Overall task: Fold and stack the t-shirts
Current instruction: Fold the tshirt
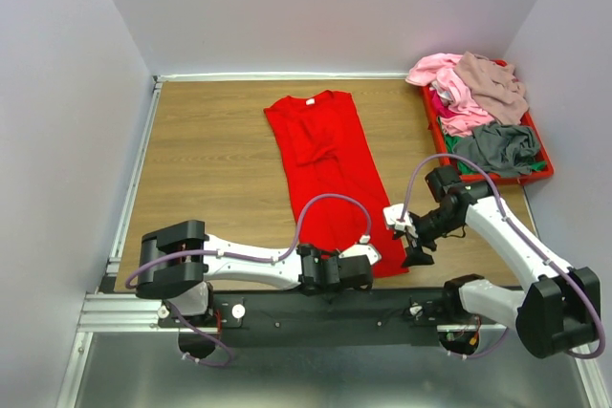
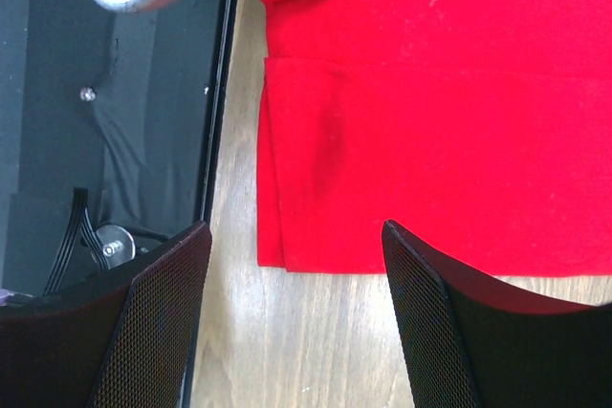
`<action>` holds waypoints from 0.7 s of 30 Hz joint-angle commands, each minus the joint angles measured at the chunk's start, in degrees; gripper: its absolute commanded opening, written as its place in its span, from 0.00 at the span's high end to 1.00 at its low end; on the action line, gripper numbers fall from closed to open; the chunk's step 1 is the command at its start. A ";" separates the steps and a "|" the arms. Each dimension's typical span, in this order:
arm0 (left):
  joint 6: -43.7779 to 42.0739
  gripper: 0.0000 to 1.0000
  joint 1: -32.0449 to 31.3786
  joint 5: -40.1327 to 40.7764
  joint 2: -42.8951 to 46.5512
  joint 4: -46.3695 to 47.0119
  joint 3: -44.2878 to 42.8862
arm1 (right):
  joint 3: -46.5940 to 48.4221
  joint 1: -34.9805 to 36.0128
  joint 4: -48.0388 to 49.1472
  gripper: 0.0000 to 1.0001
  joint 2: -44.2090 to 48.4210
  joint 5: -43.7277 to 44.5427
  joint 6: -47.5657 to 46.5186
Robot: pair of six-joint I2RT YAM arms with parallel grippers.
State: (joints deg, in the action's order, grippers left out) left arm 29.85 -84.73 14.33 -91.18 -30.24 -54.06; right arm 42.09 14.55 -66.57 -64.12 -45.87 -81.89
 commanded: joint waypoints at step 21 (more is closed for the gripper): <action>2.67 0.68 -0.09 4.66 -8.67 -1.14 0.89 | -2.18 5.14 1.79 0.22 -1.54 5.52 -3.72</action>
State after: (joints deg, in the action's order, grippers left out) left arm 30.35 -84.88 17.87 -95.81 -30.44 -54.96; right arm 41.23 18.31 -66.37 -65.21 -43.64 -85.14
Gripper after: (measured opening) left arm 0.343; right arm 0.783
